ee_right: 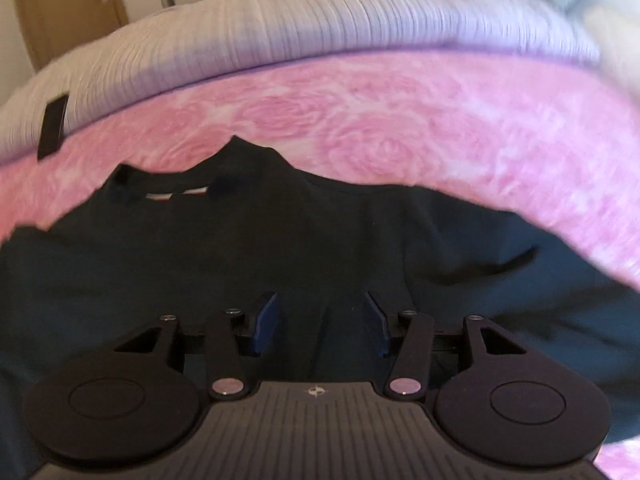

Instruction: Fold clothes

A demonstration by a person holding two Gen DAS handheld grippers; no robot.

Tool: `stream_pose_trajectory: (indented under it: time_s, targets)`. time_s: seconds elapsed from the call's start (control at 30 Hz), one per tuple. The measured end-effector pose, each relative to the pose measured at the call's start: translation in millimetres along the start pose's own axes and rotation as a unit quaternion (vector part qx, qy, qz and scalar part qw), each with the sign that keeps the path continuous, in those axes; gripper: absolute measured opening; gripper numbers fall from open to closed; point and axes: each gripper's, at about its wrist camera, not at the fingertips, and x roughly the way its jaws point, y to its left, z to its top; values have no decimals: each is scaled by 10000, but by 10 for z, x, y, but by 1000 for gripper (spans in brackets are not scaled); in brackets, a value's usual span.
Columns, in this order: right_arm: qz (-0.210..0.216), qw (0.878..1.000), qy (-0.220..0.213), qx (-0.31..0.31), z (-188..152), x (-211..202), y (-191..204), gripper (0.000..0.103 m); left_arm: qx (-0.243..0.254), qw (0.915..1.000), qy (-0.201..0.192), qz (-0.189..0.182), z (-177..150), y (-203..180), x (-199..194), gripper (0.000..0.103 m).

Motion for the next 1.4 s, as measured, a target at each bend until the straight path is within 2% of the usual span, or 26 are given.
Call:
stream_pose_trajectory:
  time_s: [0.03,0.07,0.1,0.2,0.27,0.3,0.43,0.5,0.53,0.57,0.6,0.63,0.7,0.77,0.87,0.9,0.97,1.0,1.07,1.2,1.27,1.33,1.37,1.4]
  targets:
    - [163,9997,153,141,13,69,-51,27,-7,10000,32,-47,11,4,9,16]
    - [302,9989,229,273,21,100,-91,9,-16,10000,54,-80,22,9,11,10]
    - [332,9988,196,312,39,56,-95,2,-33,10000,34,-58,36,21,-19,5]
    - [30,9998,-162,87,142,-264,-23,0,-138,9994,-304,75,136,81,-193,5]
    - [-325,9980,-530,-102,202,-511,5,0,-199,9988,-446,25,221,87,-219,9]
    - [-505,9965,-642,-162,213,-571,-1,0,-154,9992,-359,-39,240,54,-148,11]
    - [-813,9965,-141,-152,175,-267,-74,9,-123,9995,-62,-288,232,-8,24,15]
    - [-1104,9930,-236,-354,165,-261,11,15,-438,9978,-146,-483,189,90,-109,24]
    - [-1126,9919,-414,-416,162,-326,66,19,-624,9961,-202,-591,160,147,-185,29]
    - [-1099,9914,-530,-475,153,-389,140,31,-918,9927,-312,-719,100,234,-289,33]
    - [-1044,9913,-589,-537,140,-443,227,38,-1196,9892,-391,-745,43,324,-361,33]
    - [-941,9919,-612,-587,122,-492,326,38,-1515,9852,-420,-687,-15,429,-397,33]
    - [-448,9953,-514,-694,48,-546,621,38,-2219,9736,-344,-412,-126,637,-359,32]
    - [148,9952,-349,-902,-49,-527,975,37,-2928,9553,-140,-378,-214,804,-195,29]
    - [976,9836,-211,-1501,-156,-352,1603,36,-3811,9194,150,-962,-340,871,72,29]
    - [1212,9780,-193,-1684,-158,-291,1794,37,-4046,9081,196,-1062,-376,853,135,23]
    - [1603,9664,-203,-2000,-89,-171,2146,37,-4378,8915,252,-1135,-447,787,161,9]
    - [1763,9601,-203,-2163,-16,-106,2322,37,-4634,8787,217,-1129,-503,780,136,7]
    - [2050,9459,-178,-2507,152,20,2655,37,-5118,8517,145,-1117,-615,764,87,6]
    - [2282,9116,184,-3414,485,408,3289,52,-5694,8146,-54,-1107,-779,715,61,6]
    - [2225,8943,674,-3823,566,663,3518,52,-5961,7950,-142,-1112,-844,713,58,6]
    - [2118,8760,1350,-4118,579,940,3736,2,-6326,7656,-197,-1149,-966,713,33,5]
    - [2045,8733,1470,-4171,608,1054,3805,0,-6520,7483,-229,-1201,-1028,728,53,5]
    - [1945,8813,1350,-4090,671,1133,3834,0,-6709,7304,-262,-1252,-1091,742,73,5]
